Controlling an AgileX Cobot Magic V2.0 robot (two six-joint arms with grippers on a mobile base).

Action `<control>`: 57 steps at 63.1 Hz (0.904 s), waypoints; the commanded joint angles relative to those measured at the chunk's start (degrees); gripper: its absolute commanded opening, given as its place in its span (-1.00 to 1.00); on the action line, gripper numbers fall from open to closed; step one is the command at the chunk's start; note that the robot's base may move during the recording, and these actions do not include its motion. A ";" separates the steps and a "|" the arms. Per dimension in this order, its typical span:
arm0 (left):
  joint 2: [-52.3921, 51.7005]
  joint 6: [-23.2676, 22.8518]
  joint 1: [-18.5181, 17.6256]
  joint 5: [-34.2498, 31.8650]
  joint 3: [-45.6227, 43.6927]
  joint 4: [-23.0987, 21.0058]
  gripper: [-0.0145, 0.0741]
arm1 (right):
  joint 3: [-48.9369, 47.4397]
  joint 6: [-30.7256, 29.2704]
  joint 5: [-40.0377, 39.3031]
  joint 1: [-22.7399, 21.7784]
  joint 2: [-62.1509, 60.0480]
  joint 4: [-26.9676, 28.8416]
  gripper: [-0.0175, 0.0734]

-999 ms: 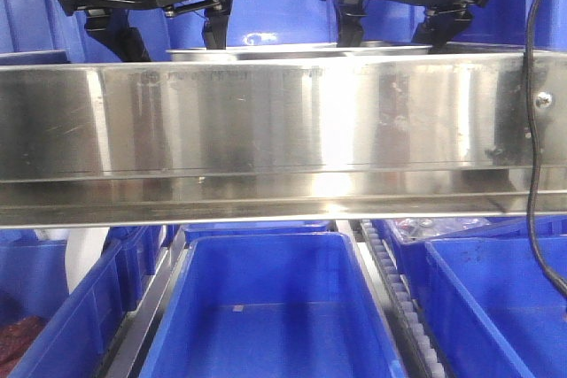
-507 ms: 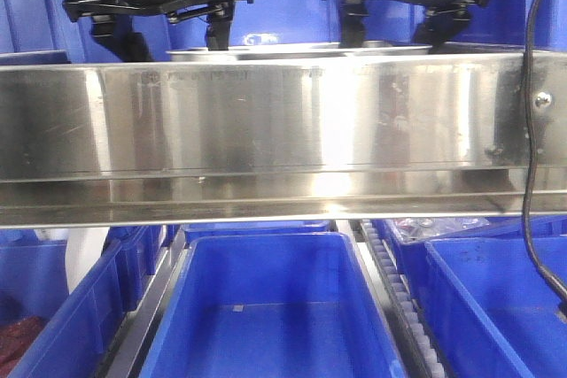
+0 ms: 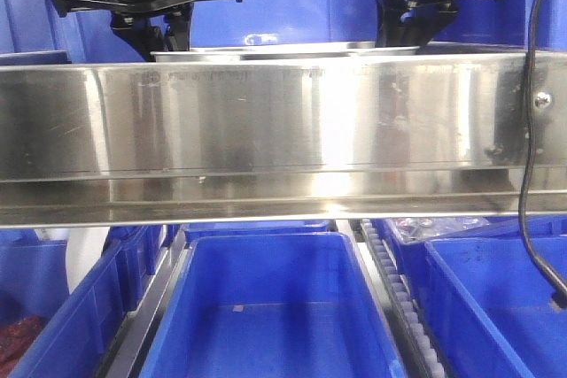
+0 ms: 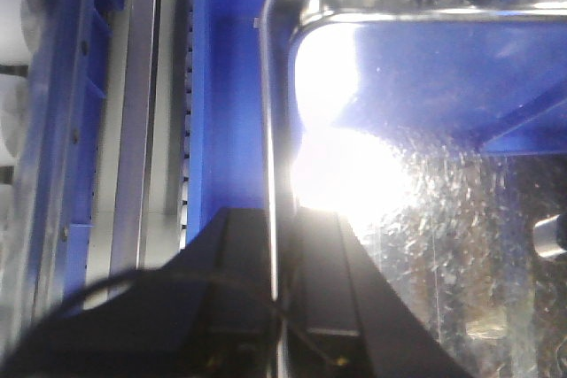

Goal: Stack silver trays without gaps
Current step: 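Lift the silver tray out of the blue bin with both grippers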

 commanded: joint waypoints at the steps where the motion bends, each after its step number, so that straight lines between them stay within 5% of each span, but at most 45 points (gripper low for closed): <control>1: -4.16 0.61 -0.39 1.20 -1.41 -0.76 -0.77 | -1.36 -1.66 0.59 0.42 -5.00 0.14 -0.48; 27: -15.02 2.23 -1.83 9.96 -1.41 4.38 -0.77 | -1.38 -0.19 3.95 1.61 -16.63 -1.03 -0.48; 46: -22.91 3.20 -7.46 16.12 -1.41 9.47 -0.77 | -1.38 5.90 7.65 9.68 -24.26 -11.60 -0.48; 57: -25.72 3.20 -10.21 19.13 -1.41 11.11 -0.77 | -1.27 7.35 9.93 13.02 -25.98 -12.28 -0.48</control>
